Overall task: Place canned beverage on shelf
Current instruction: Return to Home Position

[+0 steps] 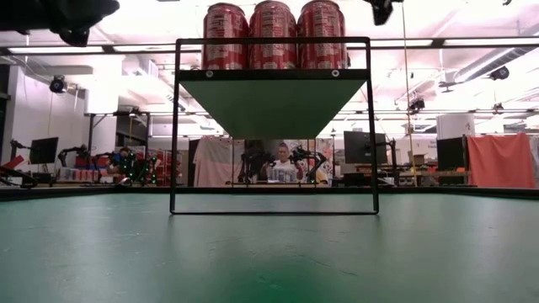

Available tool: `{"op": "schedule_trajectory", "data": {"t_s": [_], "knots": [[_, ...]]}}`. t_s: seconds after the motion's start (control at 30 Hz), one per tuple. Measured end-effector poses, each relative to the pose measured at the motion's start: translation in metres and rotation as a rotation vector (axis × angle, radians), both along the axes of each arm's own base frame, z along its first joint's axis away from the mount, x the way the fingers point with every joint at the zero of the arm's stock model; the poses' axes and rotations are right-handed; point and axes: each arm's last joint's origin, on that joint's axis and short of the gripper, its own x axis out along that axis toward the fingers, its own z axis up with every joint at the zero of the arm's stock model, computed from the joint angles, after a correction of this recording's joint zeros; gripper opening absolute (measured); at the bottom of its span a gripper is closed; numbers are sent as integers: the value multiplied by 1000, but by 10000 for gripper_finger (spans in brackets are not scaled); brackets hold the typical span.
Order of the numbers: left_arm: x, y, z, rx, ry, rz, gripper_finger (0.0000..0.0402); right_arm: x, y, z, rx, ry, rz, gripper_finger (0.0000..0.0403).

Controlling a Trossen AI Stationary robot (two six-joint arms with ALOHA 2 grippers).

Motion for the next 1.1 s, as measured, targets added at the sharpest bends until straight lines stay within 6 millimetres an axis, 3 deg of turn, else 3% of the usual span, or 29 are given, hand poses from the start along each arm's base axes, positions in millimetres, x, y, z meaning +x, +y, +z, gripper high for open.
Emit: {"op": "schedule_trajectory", "data": {"t_s": [0.27,0.57,0.9,1.1], "knots": [[13,-2,-21,-19,-16,-4,0,-43,9,-29,2,-96,-1,9],[14,-2,-25,-22,-6,-5,0,-99,22,-58,-17,-246,2,9],[22,-3,-43,-96,3,-22,0,-119,26,-116,-21,-307,5,9],[27,-6,-58,-103,32,-85,0,-115,26,-154,-77,-262,30,9]]}}
